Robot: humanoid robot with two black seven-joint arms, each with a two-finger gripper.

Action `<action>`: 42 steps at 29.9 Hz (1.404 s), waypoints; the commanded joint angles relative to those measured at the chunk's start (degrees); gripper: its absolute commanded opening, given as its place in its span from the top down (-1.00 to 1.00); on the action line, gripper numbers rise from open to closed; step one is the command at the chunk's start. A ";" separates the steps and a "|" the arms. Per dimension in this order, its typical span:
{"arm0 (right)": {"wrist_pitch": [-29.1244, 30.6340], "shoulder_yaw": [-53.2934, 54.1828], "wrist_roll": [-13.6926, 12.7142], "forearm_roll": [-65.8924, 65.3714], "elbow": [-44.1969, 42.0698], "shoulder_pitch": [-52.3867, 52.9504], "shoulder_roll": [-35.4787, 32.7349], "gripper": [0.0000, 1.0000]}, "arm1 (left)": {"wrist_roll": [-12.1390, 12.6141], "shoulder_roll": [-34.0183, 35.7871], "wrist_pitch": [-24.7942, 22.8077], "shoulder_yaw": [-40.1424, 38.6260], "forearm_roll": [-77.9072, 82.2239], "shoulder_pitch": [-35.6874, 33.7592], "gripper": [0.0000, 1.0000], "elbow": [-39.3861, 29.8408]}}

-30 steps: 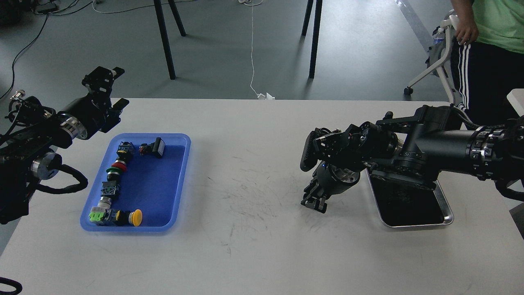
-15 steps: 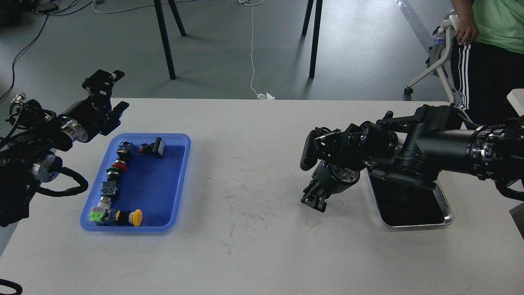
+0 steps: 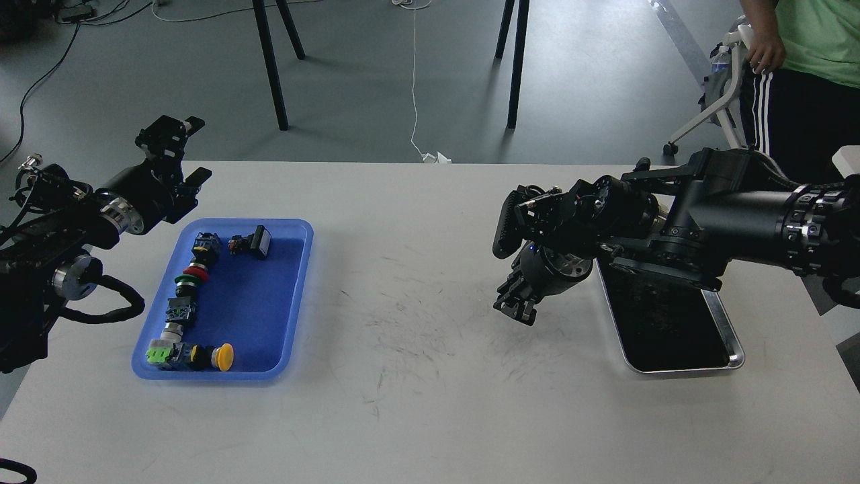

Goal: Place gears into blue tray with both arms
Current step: 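Carry the gear with the right hand over the metal tray, then lower the gear into the metal tray and open the right hand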

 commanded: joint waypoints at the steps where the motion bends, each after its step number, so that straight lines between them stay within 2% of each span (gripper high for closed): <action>1: 0.08 -0.04 0.00 0.16 0.12 2.13 -4.18 0.76 | 0.00 0.00 -0.05 0.01 0.09 0.12 -0.96 0.00; 13: -0.09 -3.99 0.00 -0.45 4.86 2.23 -19.82 0.75 | 0.00 0.00 0.04 0.10 0.09 0.82 -0.96 0.00; 17: -0.27 -5.74 0.00 -0.45 5.56 1.52 -22.29 0.74 | 0.00 0.00 0.04 0.19 0.17 1.26 -0.96 0.00; 42: -1.41 -11.73 0.00 -2.56 10.22 1.43 -23.09 0.71 | 0.00 0.00 0.04 0.36 0.17 1.70 -0.96 0.00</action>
